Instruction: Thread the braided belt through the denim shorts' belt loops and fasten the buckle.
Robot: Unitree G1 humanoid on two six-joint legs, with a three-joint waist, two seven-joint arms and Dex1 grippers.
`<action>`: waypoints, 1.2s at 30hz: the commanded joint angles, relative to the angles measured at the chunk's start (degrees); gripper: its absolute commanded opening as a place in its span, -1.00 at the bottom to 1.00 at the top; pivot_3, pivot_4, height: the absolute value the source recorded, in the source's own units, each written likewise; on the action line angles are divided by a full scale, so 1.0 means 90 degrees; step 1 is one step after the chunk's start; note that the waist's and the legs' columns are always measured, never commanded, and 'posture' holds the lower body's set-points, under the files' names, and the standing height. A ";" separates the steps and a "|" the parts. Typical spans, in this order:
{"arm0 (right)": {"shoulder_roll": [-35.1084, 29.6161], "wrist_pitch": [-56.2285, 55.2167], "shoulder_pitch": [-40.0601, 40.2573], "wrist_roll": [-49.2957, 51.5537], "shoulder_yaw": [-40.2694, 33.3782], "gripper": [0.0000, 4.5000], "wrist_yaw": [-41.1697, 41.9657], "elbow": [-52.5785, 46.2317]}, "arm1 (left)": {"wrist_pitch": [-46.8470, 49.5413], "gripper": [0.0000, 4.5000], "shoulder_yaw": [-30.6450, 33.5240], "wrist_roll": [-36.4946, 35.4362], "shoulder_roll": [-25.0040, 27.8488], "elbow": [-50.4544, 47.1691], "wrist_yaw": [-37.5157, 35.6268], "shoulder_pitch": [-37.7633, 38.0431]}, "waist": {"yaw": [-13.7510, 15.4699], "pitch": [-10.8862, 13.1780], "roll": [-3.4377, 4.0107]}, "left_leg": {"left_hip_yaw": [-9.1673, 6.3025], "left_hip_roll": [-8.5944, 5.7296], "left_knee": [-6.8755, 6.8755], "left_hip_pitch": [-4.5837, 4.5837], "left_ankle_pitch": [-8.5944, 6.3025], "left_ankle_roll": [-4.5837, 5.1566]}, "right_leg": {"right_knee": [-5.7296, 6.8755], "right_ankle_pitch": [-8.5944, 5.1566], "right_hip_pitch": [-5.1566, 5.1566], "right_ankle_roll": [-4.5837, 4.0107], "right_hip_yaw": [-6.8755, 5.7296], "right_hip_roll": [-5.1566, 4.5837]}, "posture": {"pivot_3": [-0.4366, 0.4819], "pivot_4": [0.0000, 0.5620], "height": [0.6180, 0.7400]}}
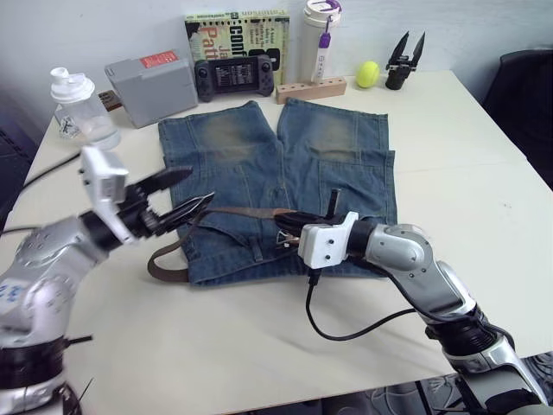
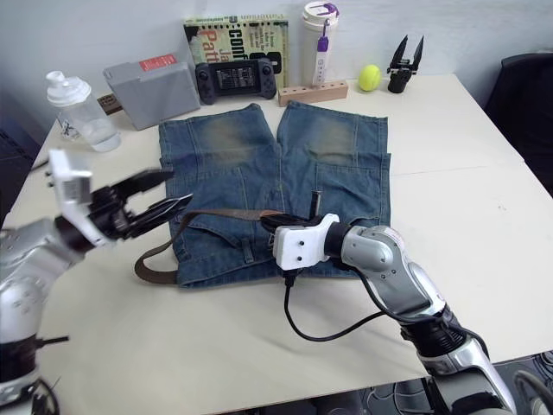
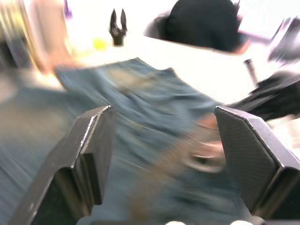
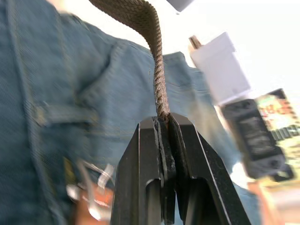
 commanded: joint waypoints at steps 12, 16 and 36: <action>0.0204 -0.1336 -0.0082 -0.0636 0.0003 -1.00 -0.0839 0.0264 | -0.2100 0.63 -0.1556 -0.5041 -0.3858 -0.1550 0.7280 0.0751 | 0.0195 -0.0008 -0.0011 | -0.0143 -0.0076 0.0069 0.0012 -0.0001 0.0012 | -0.0032 0.0001 0.0124 0.0002 0.0021 -0.0008 | -0.05 -0.47 0.70; 0.0204 -0.1384 -0.0059 -0.0625 0.0007 -1.00 -0.0807 0.0231 | -0.2242 0.63 -0.1440 -0.5041 -0.4175 -0.1471 0.7885 0.0568 | 0.0184 -0.0009 -0.0010 | -0.0141 -0.0046 0.0055 0.0011 0.0000 0.0009 | -0.0047 0.0001 0.0121 0.0002 0.0015 0.0025 | -0.05 -0.47 0.70; 0.0153 -0.1293 -0.0027 -0.0690 -0.0093 -1.00 -0.0828 0.0254 | -0.0238 0.63 -0.0604 -0.5041 -0.3510 -0.0451 0.5729 0.1182 | 0.0204 -0.0006 -0.0004 | -0.0139 -0.0034 0.0041 0.0009 0.0007 -0.0009 | -0.0057 -0.0003 0.0120 -0.0004 0.0007 0.0043 | -0.05 -0.47 0.70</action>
